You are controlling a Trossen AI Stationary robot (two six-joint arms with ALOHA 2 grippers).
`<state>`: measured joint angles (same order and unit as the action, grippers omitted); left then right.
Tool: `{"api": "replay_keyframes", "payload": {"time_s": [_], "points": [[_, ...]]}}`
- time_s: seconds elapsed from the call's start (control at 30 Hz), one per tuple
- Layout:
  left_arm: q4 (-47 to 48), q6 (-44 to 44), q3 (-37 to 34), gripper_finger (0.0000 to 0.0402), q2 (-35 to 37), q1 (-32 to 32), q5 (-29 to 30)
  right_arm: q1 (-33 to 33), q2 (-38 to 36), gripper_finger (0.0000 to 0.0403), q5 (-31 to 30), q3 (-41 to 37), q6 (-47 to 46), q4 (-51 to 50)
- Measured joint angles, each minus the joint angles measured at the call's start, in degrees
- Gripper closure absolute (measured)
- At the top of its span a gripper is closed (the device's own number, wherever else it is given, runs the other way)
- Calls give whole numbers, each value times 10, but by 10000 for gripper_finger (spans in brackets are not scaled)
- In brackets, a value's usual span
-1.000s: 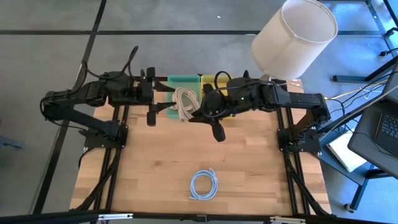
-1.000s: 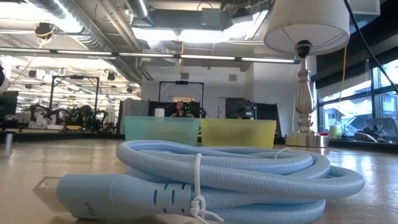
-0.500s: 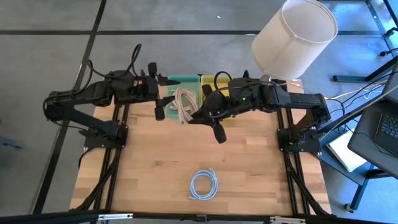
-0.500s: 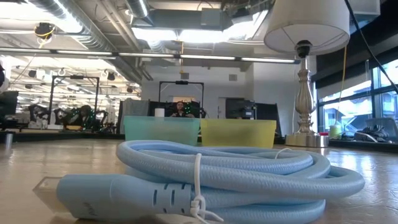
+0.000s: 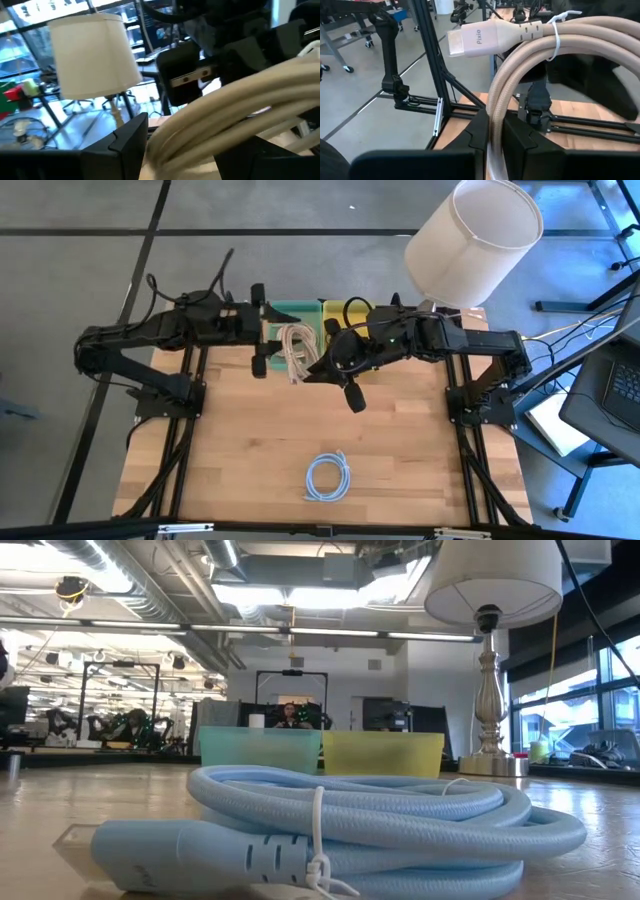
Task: Pick & Place USB Port
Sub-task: Put the brown HDMI cable into the green bin
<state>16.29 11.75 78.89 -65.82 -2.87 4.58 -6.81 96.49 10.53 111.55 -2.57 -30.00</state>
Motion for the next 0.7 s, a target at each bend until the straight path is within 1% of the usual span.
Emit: {"api": "replay_keyframes", "payload": {"time_s": [0.1,0.17,0.23,0.33,0.37,0.53,0.63,0.7], "points": [[-4,2,0,209,-12,2,-3,0,0,371,0,0,0,0],[-5,6,0,225,-18,2,-3,0,0,371,0,0,-2,0],[-6,14,0,260,-20,2,-2,0,0,371,0,0,-2,0],[-6,38,0,343,-18,1,-7,-1,0,371,-1,0,-2,0],[-1,42,0,355,-16,1,-10,-1,0,371,-1,0,-2,-3],[17,45,-1,354,-3,1,2,0,0,373,-13,0,5,-7],[40,44,-1,354,4,1,12,-1,0,384,-64,0,33,-21],[53,43,-1,355,8,1,15,-1,-2,368,-94,2,62,-40]]}}
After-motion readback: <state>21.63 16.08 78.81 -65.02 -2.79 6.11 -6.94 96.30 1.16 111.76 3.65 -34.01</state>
